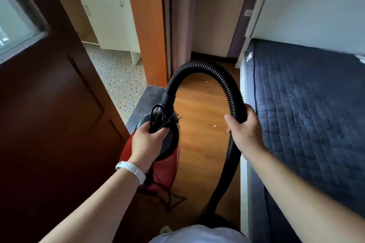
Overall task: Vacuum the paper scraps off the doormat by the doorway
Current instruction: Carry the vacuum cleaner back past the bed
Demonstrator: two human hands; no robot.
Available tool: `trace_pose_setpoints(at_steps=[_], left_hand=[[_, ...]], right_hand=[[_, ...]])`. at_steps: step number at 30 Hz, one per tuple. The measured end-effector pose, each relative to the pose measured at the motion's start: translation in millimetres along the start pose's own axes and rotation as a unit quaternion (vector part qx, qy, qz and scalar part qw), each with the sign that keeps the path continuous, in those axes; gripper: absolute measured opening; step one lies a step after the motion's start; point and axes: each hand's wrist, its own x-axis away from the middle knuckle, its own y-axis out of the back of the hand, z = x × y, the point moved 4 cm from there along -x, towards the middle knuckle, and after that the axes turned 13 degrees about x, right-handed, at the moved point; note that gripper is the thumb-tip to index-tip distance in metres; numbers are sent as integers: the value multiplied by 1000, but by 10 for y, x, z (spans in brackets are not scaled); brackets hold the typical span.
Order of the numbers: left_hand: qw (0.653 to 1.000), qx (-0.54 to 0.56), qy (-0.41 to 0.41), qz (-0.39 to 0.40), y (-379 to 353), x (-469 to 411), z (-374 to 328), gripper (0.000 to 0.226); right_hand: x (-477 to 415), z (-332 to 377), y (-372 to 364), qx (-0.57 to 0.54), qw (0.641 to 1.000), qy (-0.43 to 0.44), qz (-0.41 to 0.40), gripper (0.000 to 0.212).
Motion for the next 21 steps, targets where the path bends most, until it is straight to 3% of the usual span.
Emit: trace_pose_setpoints(at_steps=[7,14,21], left_hand=[[998,11,34,43,-518,-738,-91,5],[997,3,69,26,-1269,-1617,-253,5],[1000,-19,24,6,-2052,-2464,-803,6]], right_hand=[[-801,-197,-229,9,999,-32,-7,16],[-2086,-358,-495,-14,999,-42,20,26],[-3369,-379,-328,-23,999,-28,17,21]])
